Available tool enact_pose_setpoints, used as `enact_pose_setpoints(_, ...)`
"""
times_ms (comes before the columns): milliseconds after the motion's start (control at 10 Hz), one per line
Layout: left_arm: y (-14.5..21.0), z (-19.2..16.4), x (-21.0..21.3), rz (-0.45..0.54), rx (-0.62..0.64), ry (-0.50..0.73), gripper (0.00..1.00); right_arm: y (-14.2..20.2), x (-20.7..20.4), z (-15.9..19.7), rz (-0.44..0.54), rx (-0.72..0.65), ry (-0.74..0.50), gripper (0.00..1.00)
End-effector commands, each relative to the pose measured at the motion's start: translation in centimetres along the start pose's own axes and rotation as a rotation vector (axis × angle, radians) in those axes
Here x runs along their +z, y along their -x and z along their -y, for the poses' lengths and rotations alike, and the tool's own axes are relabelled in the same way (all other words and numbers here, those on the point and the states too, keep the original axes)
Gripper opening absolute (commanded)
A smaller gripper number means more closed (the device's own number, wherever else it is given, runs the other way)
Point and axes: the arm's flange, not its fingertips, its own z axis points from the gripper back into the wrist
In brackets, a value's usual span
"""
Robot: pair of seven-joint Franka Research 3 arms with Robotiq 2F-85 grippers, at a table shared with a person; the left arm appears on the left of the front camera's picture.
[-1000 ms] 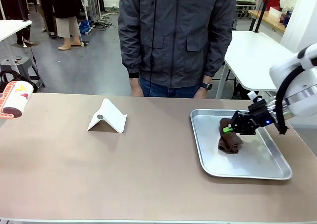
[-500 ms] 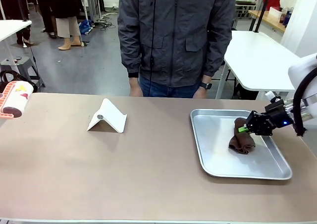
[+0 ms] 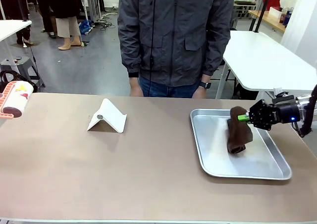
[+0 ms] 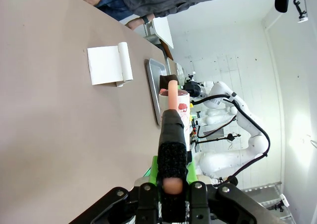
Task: Clean the surface of the table.
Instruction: Clean the area not pointed to by the person.
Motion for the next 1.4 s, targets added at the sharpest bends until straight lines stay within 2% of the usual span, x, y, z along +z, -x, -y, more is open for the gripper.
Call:
enact_pose_setpoints(0, 0.2, 0.5, -0.1, 0.004, 0.008, -0.001, 0.22, 1.2, 1.7, 0.2, -0.070, -0.025, -0.252, 0.00)
enact_pose_setpoints(200, 0.2, 0.5, -0.1, 0.004, 0.008, -0.001, 0.22, 1.5, 2.3, 0.1, -0.144, -0.159, -0.414, 0.00)
enact_pose_setpoints(400, 0.2, 0.5, -0.1, 0.004, 0.008, -0.001, 0.22, 2.4, 3.4, -0.4, -0.109, -0.363, -0.551, 0.00)
enact_pose_setpoints(600, 0.2, 0.5, -0.1, 0.004, 0.008, -0.001, 0.22, 4.0, 5.0, -0.7, -0.122, -0.368, -0.636, 0.00)
enact_pose_setpoints(800, 0.2, 0.5, -0.1, 0.004, 0.008, -0.001, 0.22, 4.3, 5.0, -0.8, -0.106, -0.347, -0.603, 0.00)
enact_pose_setpoints(900, 0.2, 0.5, -0.1, 0.004, 0.008, -0.001, 0.22, 3.7, 4.7, 0.5, -0.154, -0.352, -0.598, 0.00)
enact_pose_setpoints(1300, 0.2, 0.5, -0.1, 0.004, 0.008, -0.001, 0.22, 3.7, 4.7, 0.5, -0.154, -0.352, -0.598, 0.00)
